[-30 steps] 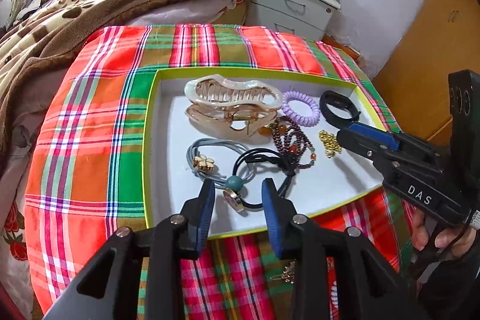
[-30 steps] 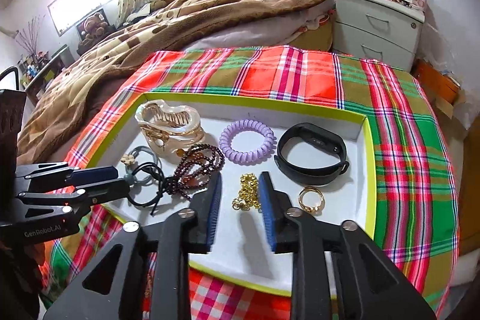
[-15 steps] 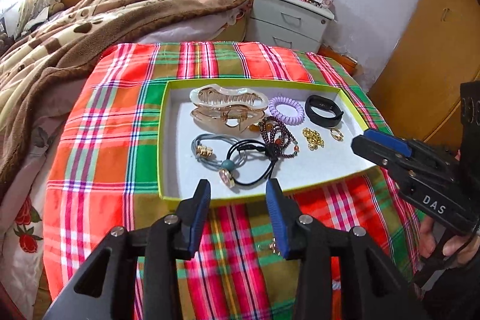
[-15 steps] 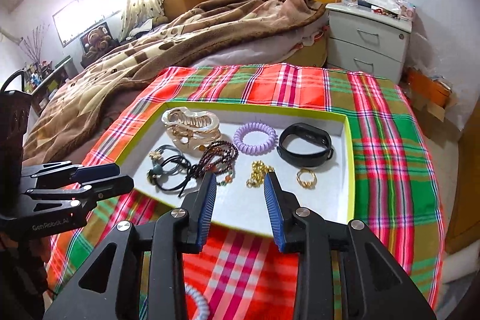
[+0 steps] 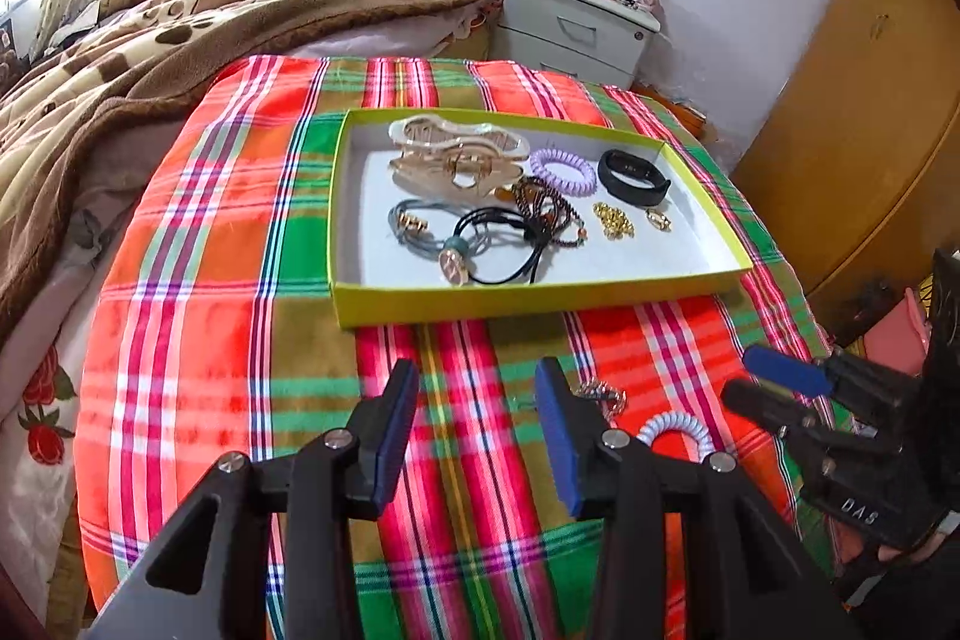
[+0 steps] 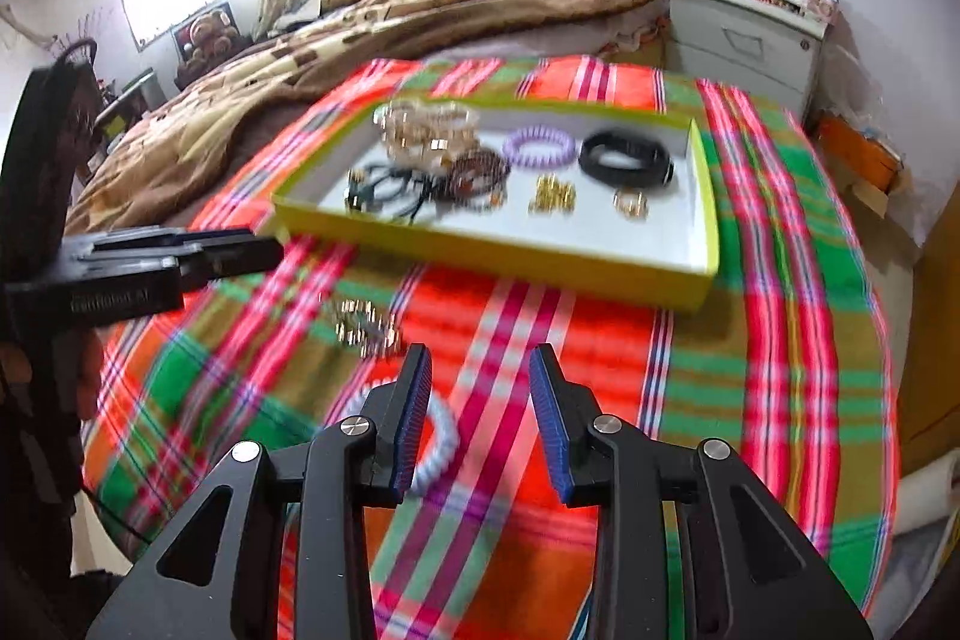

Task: Organize jewelry
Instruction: 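Grasp the light blue coil hair tie with the right tool while the left tool nears the hair clip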

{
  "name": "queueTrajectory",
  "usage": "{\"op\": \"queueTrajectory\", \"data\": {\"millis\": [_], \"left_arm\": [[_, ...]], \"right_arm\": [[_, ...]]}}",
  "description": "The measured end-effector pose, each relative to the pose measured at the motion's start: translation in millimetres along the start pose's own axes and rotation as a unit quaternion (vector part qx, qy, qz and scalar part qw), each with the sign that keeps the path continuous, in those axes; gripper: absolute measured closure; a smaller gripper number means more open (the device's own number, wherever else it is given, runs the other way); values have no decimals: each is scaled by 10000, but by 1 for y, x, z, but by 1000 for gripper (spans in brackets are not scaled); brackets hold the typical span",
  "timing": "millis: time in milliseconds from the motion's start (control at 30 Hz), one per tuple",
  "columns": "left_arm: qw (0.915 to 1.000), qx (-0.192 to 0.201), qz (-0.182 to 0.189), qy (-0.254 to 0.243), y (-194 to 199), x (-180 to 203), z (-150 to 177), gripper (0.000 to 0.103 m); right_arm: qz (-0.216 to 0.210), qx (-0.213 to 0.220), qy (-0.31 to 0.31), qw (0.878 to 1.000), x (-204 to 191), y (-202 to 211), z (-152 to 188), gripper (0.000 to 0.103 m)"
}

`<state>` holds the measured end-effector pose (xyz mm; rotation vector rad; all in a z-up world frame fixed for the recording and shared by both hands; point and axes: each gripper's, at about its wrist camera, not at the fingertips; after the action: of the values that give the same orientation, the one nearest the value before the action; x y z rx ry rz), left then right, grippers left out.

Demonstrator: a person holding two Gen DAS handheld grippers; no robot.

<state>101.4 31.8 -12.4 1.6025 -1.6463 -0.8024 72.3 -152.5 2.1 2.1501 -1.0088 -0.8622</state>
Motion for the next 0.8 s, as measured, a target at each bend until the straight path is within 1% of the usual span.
{"op": "queueTrajectory", "data": {"millis": [67,133,333,433,467,500,533,600,733,800], "left_arm": [[10000,-32,54,0,0,0,3,61],[9999,-74,77,14,-1,-2,6,61],[9998,-180,119,51,-6,-5,12,61],[9996,-233,126,20,-8,-3,13,60],[9996,-242,129,0,-9,-2,13,60],[9996,-260,124,-8,-11,-1,13,60],[9996,-268,130,-17,-12,1,12,60],[9994,-298,151,-26,-14,3,12,60],[9992,-322,172,-168,-18,13,10,58],[9989,-322,218,-264,-20,19,8,55]], "right_arm": [[27,-67,-14,10000,0,-3,5,68],[-42,-159,12,9999,-3,-6,10,68],[-30,-485,257,9985,-17,-20,18,68],[204,-645,345,9971,-20,-27,22,68],[234,-618,377,9971,-20,-27,24,68],[236,-609,352,9972,-20,-27,25,69],[252,-591,353,9973,-20,-26,25,77],[350,-567,384,9970,-19,-26,26,89],[350,-498,328,9976,-14,-21,26,92],[355,-409,275,9982,-10,-17,27,93]]}}
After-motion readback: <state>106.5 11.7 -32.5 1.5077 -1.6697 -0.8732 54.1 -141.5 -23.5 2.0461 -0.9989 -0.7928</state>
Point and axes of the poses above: each gripper's, at about its wrist camera, not at the fingertips, and y roughly against the way its jaws point, x to its right, z to its underside, and after that the axes turned 11 degrees about -z, right-handed
